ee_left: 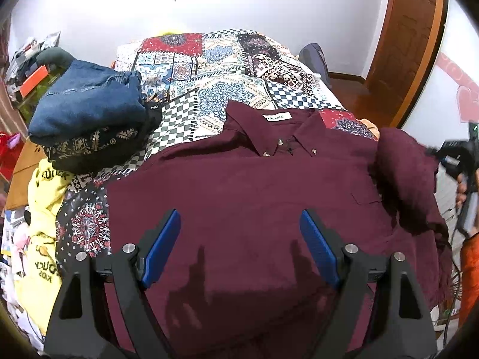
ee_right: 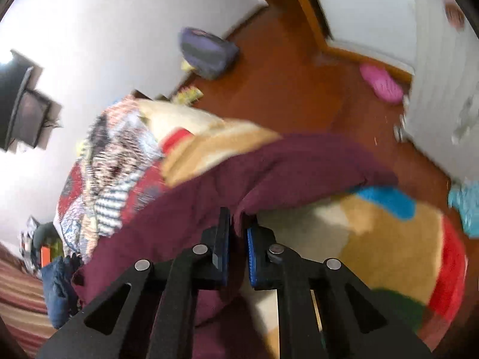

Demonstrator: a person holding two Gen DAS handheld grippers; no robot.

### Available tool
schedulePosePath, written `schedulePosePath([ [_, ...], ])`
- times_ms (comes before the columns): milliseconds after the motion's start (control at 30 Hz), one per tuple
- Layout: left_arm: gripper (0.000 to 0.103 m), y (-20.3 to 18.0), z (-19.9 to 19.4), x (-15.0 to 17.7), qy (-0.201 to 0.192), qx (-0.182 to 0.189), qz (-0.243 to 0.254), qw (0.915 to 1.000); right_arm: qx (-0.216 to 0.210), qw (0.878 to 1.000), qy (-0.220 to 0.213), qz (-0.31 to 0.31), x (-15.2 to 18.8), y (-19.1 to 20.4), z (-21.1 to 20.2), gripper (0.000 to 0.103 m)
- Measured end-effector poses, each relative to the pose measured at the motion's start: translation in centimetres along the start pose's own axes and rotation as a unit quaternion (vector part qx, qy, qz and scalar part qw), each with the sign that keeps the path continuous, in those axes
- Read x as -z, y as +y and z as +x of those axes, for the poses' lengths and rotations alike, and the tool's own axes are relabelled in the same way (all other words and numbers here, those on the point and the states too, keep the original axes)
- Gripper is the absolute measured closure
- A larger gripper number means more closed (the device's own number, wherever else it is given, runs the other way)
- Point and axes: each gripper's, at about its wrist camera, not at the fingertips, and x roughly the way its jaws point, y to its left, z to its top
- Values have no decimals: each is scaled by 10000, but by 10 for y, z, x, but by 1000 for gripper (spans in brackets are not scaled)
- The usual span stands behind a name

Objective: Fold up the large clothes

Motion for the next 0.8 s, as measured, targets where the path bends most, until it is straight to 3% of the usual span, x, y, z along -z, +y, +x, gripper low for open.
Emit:
schedulePosePath([
  [133,21,3,-6,-1,-84,43,-6,10000,-280,9966,-360,-680,-2,44,-40,95],
  [267,21,7,-12,-2,-196,48,-5,9998,-633,9850,-636,-1471,7,102,-78,95],
  [433,21,17,-25,-1,-367,66,-69,9993,-1306,9661,-558,-2158,36,160,-104,95],
  [533,21,26,-31,1,-432,66,-140,9989,-1668,9519,-329,-2550,68,195,-104,95],
  [667,21,42,-37,7,-478,10,-212,9986,-1768,9340,154,-3101,120,230,-78,95],
  [800,21,61,-39,16,-444,-60,-355,9984,-1711,9168,1189,-3406,176,248,-23,95],
])
